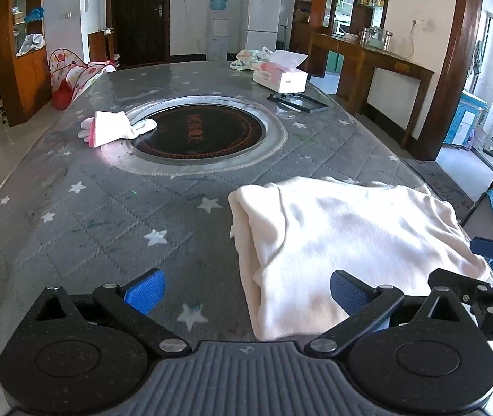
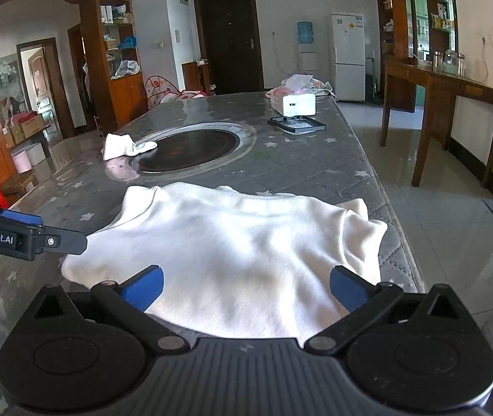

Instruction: Fold clothes

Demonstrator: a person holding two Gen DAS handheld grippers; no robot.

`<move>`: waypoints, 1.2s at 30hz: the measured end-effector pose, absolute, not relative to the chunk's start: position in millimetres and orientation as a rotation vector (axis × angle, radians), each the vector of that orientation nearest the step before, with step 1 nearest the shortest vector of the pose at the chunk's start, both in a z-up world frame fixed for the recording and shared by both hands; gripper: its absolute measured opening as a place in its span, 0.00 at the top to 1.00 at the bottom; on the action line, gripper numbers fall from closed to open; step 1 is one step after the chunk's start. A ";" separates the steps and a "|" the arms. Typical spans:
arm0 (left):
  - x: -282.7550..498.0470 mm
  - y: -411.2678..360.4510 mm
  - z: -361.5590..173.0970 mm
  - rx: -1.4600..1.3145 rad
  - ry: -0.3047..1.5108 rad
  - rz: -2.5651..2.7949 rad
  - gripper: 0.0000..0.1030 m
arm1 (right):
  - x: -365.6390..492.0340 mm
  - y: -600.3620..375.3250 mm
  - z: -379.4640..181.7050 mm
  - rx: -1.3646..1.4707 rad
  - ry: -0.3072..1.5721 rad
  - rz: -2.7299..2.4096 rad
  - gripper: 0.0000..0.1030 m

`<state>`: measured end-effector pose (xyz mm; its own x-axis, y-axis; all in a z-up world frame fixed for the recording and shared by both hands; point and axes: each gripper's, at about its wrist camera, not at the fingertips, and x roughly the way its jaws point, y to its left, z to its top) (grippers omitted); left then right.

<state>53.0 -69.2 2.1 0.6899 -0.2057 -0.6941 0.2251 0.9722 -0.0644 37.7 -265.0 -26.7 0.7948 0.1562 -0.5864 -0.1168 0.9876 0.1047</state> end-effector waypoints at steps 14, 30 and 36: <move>12.7 -59.0 4.3 0.050 0.739 -0.255 0.00 | 12.3 -251.4 -23.5 0.069 0.609 0.155 0.00; -12.2 -49.6 -2.2 0.066 0.727 -0.220 0.00 | 3.5 -238.2 -30.5 0.075 0.633 0.172 0.00; -18.8 -51.1 -5.8 0.076 0.751 -0.225 0.00 | -2.0 -232.2 -31.6 0.069 0.637 0.187 0.00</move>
